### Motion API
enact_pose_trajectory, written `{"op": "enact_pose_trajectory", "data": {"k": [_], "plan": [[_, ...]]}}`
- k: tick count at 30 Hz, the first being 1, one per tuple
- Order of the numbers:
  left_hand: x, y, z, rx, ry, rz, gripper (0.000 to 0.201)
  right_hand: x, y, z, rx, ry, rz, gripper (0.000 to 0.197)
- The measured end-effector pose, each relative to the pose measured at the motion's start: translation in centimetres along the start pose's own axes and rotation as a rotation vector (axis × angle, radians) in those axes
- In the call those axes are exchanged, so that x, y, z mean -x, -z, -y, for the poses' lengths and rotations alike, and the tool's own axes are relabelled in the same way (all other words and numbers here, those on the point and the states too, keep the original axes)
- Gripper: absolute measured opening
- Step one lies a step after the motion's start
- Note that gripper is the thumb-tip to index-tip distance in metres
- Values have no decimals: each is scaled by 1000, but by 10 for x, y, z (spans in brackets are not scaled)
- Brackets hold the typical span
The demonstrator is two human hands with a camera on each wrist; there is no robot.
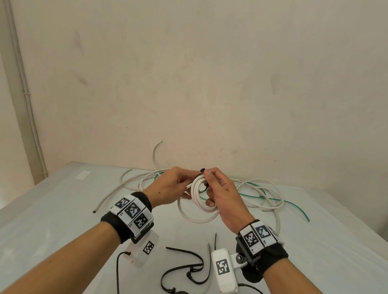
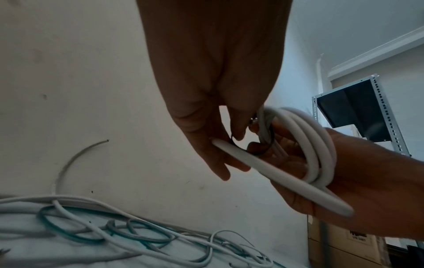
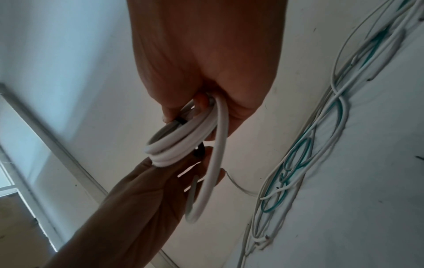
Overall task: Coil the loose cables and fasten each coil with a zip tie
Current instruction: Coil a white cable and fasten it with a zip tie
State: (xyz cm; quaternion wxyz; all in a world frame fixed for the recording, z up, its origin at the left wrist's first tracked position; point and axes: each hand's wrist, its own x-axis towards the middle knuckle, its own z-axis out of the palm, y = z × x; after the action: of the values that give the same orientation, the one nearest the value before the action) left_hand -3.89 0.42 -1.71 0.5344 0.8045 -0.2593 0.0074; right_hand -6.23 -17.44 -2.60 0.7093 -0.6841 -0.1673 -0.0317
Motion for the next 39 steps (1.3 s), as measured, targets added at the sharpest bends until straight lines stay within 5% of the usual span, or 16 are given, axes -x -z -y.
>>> {"op": "enact_pose_trajectory", "data": {"k": [22, 39], "plan": [[0, 1, -3, 209, 39, 28, 31, 0, 1, -8, -91, -7, 10, 22], [2, 3, -5, 162, 11, 43, 34, -3, 2, -11, -76, -86, 33, 25]]}}
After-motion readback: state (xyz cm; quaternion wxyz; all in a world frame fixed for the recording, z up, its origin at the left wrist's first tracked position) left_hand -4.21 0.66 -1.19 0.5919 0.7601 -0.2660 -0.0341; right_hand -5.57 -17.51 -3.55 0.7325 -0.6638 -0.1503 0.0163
